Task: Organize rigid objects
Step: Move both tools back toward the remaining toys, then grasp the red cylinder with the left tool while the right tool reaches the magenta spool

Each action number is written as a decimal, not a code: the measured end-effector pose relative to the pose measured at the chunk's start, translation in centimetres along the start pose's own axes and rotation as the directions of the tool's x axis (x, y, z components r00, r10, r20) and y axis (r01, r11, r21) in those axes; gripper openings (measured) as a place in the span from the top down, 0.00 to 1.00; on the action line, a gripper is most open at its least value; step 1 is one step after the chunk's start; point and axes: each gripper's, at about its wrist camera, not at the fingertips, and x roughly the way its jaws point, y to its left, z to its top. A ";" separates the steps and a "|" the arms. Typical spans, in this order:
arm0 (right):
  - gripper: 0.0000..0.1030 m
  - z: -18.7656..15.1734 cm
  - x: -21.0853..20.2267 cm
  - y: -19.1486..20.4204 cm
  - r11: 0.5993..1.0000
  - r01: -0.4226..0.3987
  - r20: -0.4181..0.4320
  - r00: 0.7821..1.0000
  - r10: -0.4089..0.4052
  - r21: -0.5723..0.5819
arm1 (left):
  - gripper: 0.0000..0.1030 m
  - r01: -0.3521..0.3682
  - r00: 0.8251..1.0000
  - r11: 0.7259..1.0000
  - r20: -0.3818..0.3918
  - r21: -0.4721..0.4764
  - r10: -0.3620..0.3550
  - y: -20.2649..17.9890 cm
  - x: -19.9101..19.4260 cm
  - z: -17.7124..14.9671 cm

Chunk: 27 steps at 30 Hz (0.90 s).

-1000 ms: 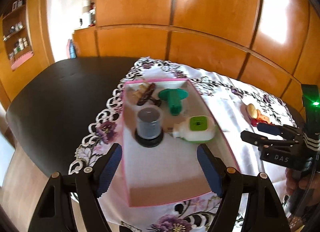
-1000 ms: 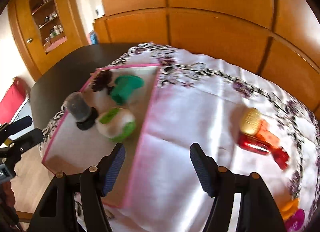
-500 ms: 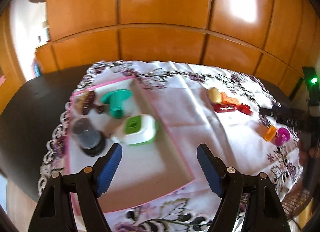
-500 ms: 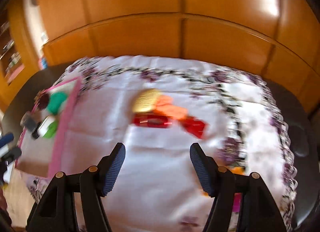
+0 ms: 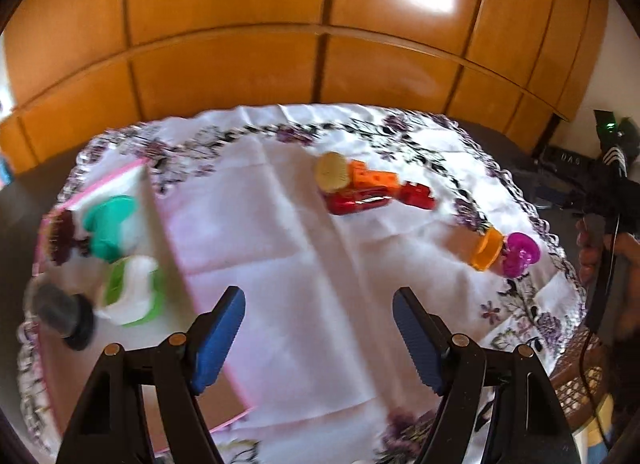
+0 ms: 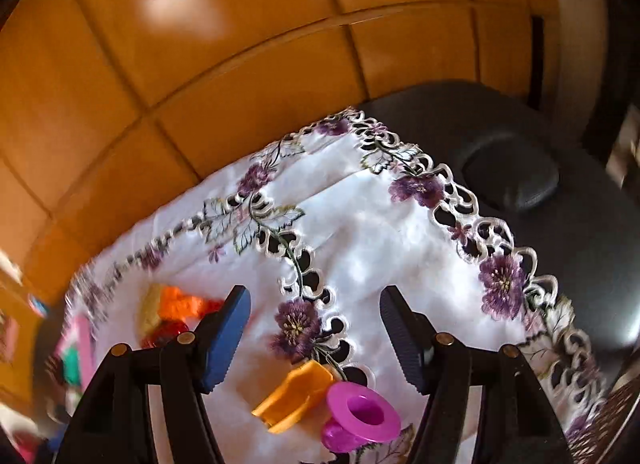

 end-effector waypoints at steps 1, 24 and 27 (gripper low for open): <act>0.34 0.0 -0.1 -0.2 1.000 0.003 0.005 1.000 -0.003 0.011 | 0.28 0.012 1.000 1.000 -0.008 -0.006 -0.012 -0.1 0.4 0.1; 0.34 -1.2 1.1 2.5 0.993 -0.039 -0.064 0.997 0.031 -0.115 | 0.01 0.057 0.985 0.985 -0.149 -0.163 -0.081 -3.0 13.2 7.6; 0.34 -1.2 1.1 2.6 0.992 -0.047 -0.066 0.997 0.040 -0.117 | 0.00 0.006 0.986 0.983 -0.164 -0.181 -0.036 -3.3 14.7 8.1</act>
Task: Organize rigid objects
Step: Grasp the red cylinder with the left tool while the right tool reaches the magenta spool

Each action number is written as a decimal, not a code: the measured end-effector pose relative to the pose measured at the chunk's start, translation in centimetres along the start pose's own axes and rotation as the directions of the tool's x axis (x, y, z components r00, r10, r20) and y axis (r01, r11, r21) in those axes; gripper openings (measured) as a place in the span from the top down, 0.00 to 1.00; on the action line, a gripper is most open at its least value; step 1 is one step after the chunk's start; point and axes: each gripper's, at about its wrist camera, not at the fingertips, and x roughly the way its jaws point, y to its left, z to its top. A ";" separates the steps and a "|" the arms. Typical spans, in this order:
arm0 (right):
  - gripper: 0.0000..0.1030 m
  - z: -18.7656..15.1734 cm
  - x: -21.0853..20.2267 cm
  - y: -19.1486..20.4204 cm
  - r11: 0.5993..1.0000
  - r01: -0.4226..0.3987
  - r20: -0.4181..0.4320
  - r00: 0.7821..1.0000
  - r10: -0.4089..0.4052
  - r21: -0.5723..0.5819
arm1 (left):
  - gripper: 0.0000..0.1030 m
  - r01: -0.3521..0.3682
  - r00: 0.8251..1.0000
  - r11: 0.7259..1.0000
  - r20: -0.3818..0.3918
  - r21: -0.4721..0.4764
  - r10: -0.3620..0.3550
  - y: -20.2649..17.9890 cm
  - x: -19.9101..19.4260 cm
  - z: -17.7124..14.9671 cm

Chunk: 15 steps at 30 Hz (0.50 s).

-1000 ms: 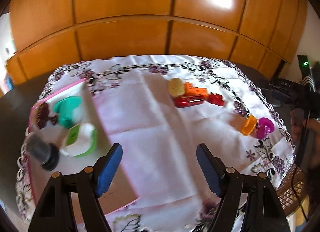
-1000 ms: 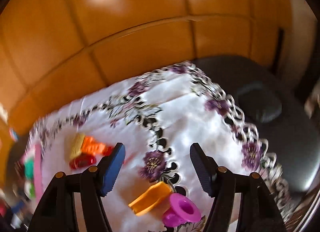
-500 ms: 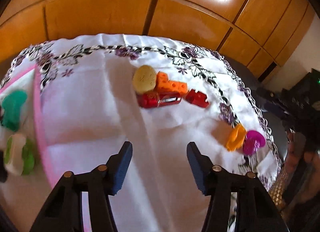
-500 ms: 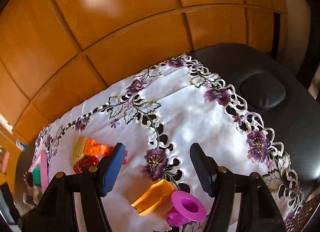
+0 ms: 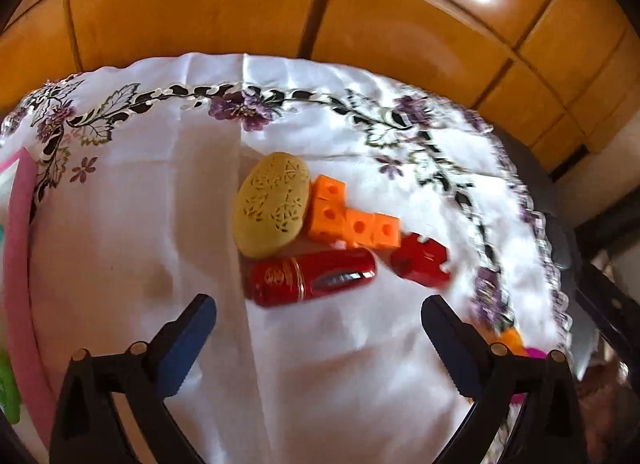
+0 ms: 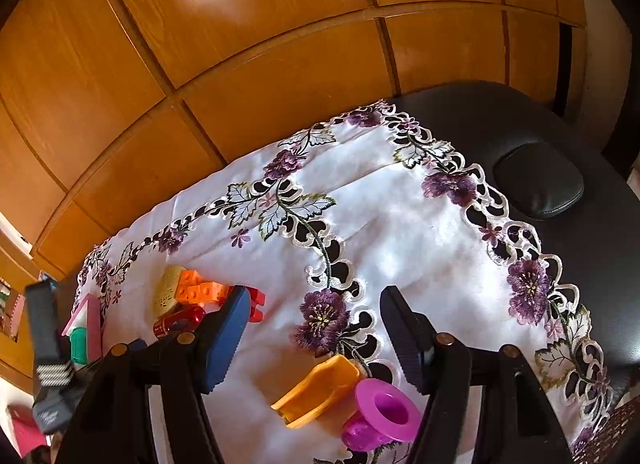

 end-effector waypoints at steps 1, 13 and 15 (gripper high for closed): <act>0.34 0.0 0.0 0.0 1.000 -0.003 0.000 1.000 0.003 0.002 | 0.00 -0.005 1.000 1.000 0.001 -0.019 0.005 0.0 0.4 0.2; 0.34 0.0 0.0 -0.1 1.000 -0.015 0.000 1.000 0.015 0.009 | 0.28 -0.054 0.998 0.998 0.045 0.022 0.053 -0.1 1.2 0.5; 0.34 0.0 0.0 -0.2 1.000 -0.011 0.002 1.000 0.011 0.012 | 0.28 -0.043 0.998 0.998 0.048 0.048 0.041 0.0 0.5 -0.3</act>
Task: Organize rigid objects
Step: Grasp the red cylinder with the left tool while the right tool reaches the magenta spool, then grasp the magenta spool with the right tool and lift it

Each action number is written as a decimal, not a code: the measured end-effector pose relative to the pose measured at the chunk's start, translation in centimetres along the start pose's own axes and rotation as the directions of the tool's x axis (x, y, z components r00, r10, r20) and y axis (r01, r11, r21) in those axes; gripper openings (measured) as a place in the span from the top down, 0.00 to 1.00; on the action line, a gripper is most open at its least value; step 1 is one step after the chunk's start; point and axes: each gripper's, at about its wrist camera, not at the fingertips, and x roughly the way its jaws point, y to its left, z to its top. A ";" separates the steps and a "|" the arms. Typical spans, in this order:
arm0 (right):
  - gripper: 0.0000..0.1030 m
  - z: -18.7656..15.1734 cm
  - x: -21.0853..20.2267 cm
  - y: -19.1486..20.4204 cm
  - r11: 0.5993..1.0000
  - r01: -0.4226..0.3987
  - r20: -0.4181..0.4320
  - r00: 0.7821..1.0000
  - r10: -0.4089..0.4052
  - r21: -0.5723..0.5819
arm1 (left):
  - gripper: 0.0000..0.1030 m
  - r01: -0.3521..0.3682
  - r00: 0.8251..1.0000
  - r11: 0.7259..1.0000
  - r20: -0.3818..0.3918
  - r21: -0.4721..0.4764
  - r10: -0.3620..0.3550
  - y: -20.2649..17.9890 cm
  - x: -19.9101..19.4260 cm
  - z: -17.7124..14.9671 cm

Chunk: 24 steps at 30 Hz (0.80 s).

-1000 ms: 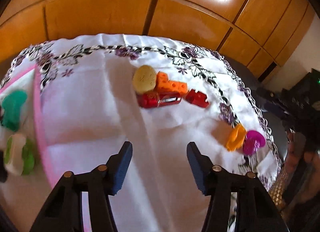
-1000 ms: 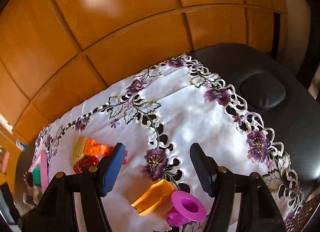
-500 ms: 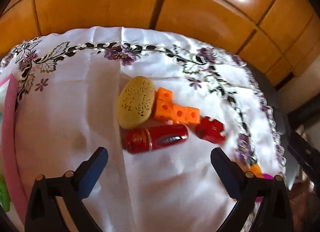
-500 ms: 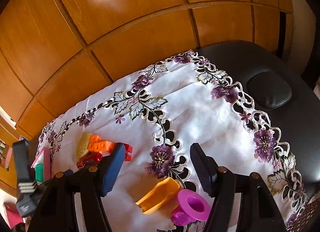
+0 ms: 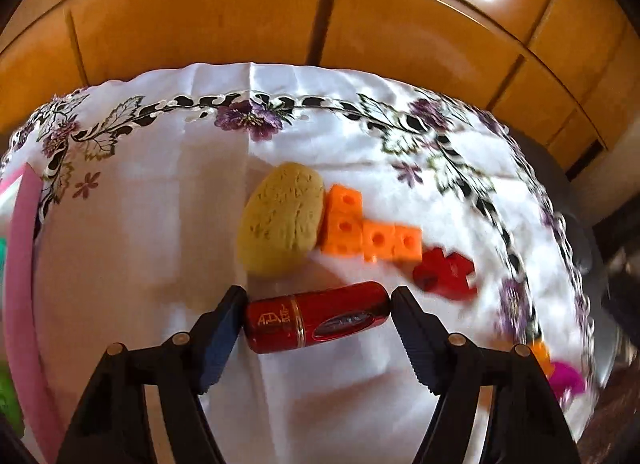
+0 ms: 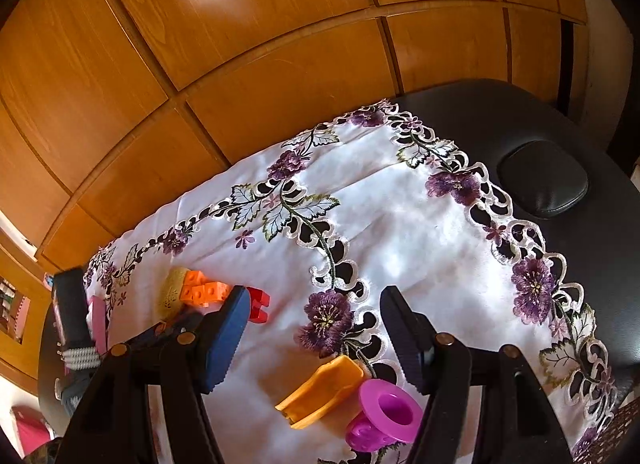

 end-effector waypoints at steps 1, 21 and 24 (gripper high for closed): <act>0.34 0.0 0.0 -0.1 1.000 -0.001 -0.001 1.000 0.001 0.006 | 0.28 0.007 1.000 1.000 0.007 0.020 -0.007 0.1 -0.7 -0.7; 0.34 -1.4 1.5 -1.3 0.993 0.062 -0.434 0.895 -0.100 -0.101 | 0.28 0.001 0.997 0.973 0.080 0.229 -0.020 -0.4 -5.6 -9.6; 0.36 -2.1 2.4 -1.7 0.981 0.121 -0.501 0.846 -0.182 -0.152 | 0.28 0.004 0.996 0.975 0.084 0.224 -0.023 -0.3 -5.7 -9.7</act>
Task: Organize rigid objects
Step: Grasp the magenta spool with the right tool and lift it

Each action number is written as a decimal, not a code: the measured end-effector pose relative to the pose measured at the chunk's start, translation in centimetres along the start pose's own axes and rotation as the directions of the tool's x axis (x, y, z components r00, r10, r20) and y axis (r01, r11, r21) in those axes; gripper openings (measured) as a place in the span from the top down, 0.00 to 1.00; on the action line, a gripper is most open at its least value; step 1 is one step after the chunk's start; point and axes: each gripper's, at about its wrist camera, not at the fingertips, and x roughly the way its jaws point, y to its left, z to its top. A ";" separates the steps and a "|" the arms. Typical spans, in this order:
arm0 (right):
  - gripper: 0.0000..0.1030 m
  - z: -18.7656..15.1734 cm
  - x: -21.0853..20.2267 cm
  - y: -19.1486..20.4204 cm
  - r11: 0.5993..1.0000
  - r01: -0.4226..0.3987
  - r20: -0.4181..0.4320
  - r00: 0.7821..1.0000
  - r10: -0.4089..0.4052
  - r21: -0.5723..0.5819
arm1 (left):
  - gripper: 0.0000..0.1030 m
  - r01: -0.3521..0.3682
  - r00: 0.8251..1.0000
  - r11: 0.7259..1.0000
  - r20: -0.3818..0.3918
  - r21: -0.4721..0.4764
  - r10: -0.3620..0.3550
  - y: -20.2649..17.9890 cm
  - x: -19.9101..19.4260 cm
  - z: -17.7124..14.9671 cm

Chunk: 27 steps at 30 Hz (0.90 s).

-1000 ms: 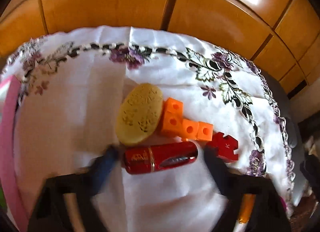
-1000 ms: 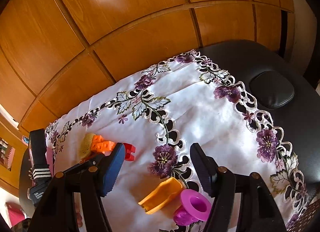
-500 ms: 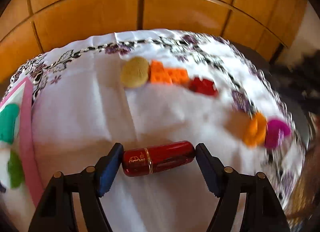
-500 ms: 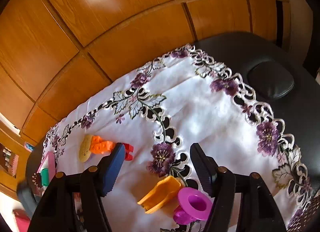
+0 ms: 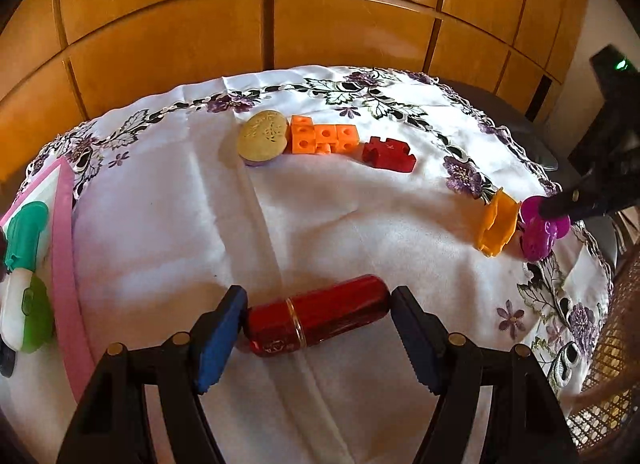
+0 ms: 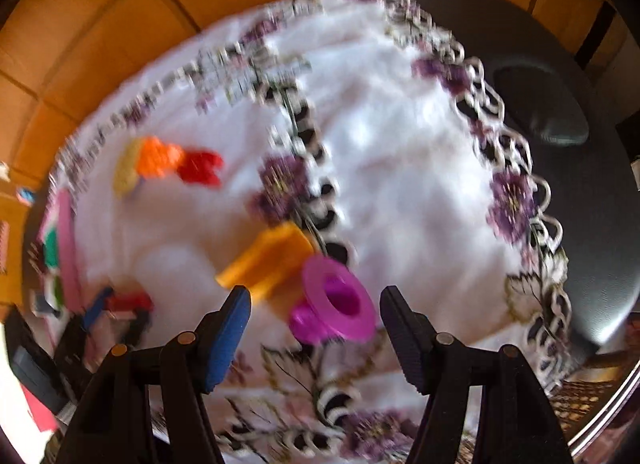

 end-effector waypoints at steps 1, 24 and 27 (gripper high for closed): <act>0.36 0.1 0.2 -0.1 1.000 0.013 -0.009 1.000 -0.013 0.002 | 0.28 0.001 1.000 1.000 0.002 -0.001 -0.001 0.1 0.0 -0.1; 0.89 1.8 0.5 0.5 0.998 0.053 0.034 0.998 -0.052 -0.035 | 0.29 0.013 1.000 1.000 0.000 -0.007 -0.013 0.4 0.1 -0.6; 0.69 1.0 -0.3 0.5 0.995 0.026 0.012 1.000 -0.024 -0.096 | 0.29 0.017 1.000 1.000 -0.002 -0.009 -0.017 0.5 0.1 -0.7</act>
